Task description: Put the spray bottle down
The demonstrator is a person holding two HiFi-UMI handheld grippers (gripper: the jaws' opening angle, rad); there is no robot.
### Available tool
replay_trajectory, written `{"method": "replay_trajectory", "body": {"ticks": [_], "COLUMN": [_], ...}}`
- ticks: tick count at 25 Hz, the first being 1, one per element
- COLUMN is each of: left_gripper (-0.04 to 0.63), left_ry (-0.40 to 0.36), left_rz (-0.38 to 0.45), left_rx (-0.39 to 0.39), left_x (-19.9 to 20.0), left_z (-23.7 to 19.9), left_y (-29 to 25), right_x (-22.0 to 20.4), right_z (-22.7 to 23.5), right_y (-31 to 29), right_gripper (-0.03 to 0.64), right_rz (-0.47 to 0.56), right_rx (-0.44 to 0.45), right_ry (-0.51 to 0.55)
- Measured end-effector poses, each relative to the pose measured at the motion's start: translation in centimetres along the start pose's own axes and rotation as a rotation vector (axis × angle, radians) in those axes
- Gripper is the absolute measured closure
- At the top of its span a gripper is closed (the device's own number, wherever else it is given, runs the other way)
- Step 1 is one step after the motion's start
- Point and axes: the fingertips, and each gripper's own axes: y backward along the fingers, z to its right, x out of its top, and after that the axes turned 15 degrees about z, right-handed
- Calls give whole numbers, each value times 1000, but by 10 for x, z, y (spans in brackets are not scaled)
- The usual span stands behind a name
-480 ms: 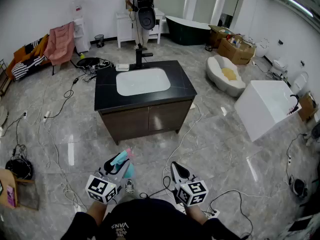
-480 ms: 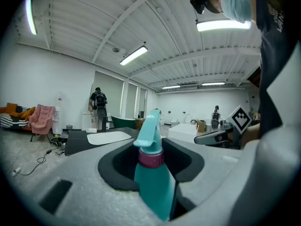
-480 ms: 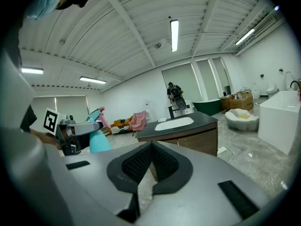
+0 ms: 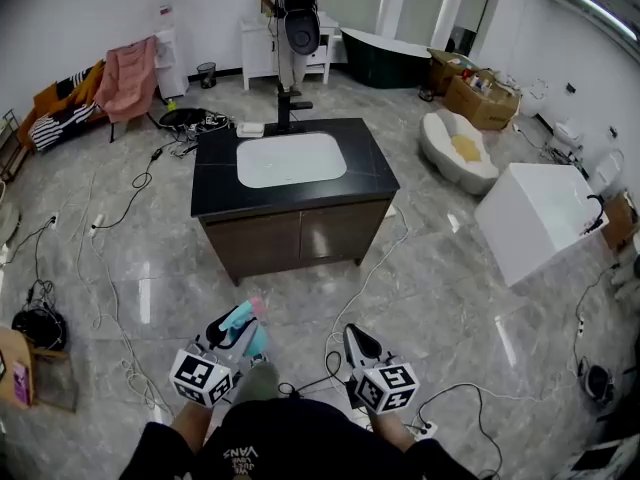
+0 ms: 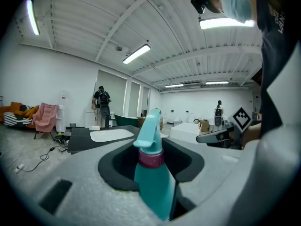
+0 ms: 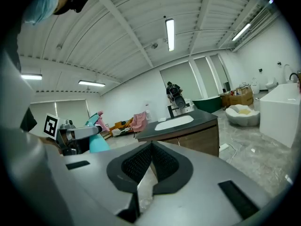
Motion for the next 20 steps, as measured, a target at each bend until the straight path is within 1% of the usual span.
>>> {"method": "replay_trajectory", "body": {"ticks": [4, 8, 11, 16, 20], "left_gripper": [436, 436, 436, 436, 436], "left_ry": [8, 29, 40, 37, 48], "left_rz": [-2, 9, 16, 38, 37], "left_rx": [-5, -33, -50, -80, -97], "left_x": [-5, -9, -9, 2, 4], "left_z": [-15, -36, -61, -111, -148], "left_y": [-17, -46, -69, -109, -138], "right_x": [-3, 2, 8, 23, 28], "right_z": [7, 17, 22, 25, 29], "right_y": [-13, -44, -74, -130, -172], "right_gripper": [615, 615, 615, 615, 615], "right_rz": [-7, -5, 3, 25, 26], "right_rx": [-11, -35, -51, -70, -90], "right_ry": [-8, 0, 9, 27, 29]}}
